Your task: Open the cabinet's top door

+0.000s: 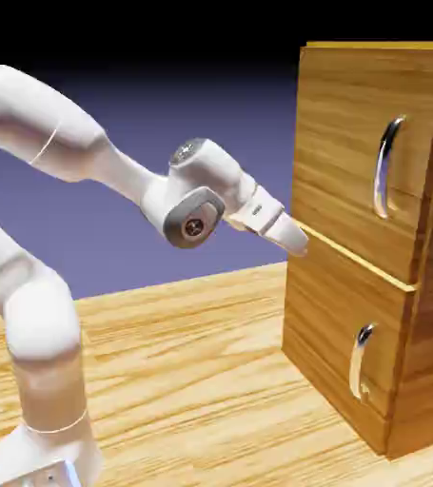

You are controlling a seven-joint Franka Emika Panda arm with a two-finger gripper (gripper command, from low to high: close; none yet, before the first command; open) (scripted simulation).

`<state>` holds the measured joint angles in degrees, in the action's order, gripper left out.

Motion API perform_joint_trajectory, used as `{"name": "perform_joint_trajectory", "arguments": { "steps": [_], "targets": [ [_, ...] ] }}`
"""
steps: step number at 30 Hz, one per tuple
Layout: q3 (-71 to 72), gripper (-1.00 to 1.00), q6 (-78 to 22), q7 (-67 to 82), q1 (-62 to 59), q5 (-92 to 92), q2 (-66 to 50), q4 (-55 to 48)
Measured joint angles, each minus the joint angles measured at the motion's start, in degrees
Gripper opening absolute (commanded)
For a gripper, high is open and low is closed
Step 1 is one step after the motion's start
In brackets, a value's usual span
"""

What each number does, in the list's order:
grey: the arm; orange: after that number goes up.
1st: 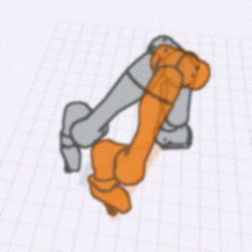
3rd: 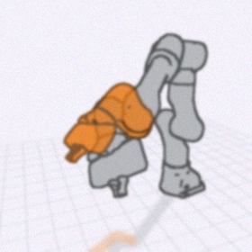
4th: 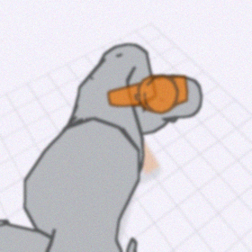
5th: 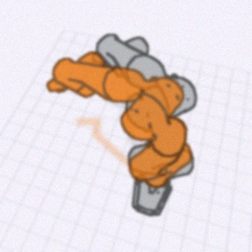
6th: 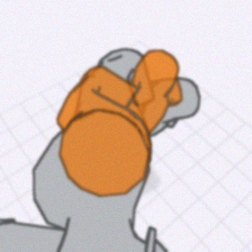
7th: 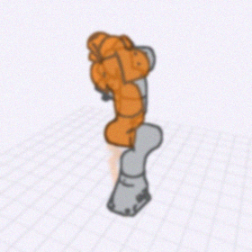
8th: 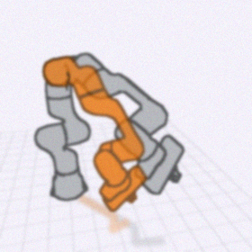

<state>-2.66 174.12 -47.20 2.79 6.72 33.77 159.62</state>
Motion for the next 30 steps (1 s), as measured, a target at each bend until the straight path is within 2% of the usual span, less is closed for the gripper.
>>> {"name": "perform_joint_trajectory", "arguments": {
  "steps": [30],
  "targets": [
    [-29.55,0.0,1.28,-52.79,23.35,74.77,12.36,-15.35]
  ]
}}
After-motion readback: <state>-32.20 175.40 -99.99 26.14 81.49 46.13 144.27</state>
